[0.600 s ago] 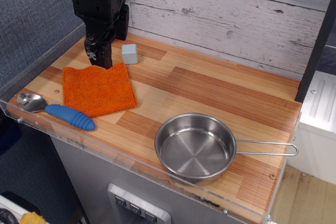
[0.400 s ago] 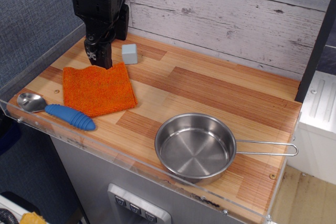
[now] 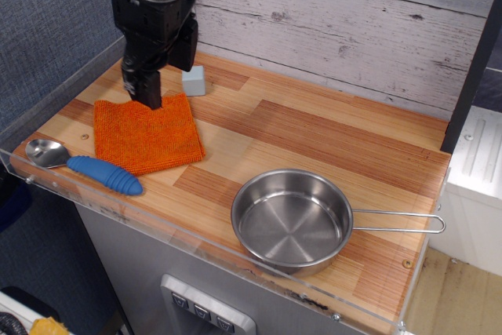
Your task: Place the gray cube on top of the orange towel
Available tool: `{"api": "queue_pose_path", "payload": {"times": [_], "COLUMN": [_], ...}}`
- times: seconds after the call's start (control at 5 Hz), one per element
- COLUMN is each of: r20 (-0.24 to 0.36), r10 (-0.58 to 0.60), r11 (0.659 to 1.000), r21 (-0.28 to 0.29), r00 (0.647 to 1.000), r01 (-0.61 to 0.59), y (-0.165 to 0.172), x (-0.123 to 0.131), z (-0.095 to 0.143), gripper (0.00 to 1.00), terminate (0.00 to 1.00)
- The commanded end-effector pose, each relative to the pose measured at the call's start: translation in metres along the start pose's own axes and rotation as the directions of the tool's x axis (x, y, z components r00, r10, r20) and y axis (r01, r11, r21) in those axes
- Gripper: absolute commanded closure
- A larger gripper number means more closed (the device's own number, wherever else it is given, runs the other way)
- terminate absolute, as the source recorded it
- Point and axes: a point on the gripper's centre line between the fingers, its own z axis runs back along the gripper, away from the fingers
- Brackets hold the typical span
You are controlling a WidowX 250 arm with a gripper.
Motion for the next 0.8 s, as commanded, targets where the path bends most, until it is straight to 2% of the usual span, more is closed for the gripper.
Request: {"api": "queue_pose_path", "payload": {"times": [0.0, 0.2, 0.4, 0.6], "r20": [0.022, -0.081, -0.079, -0.04], "r10": [-0.313, -0.471, -0.59, -0.636], "r11": [0.948, 0.876, 0.801, 0.766], "r21": [-0.062, -0.159, -0.175, -0.159], "r00": [0.95, 0.878, 0.803, 0.771], "r01": [0.314, 0.455, 0.572, 0.623], "y": [-0.018, -0.024, -0.033, -0.044], "x": [0.003, 0.009, 0.024, 0.036], "z": [0.005, -0.011, -0.025, -0.034], "gripper": [0.0, 0.0, 0.0, 0.0], "terminate": [0.0, 0.0, 0.0, 0.0]}}
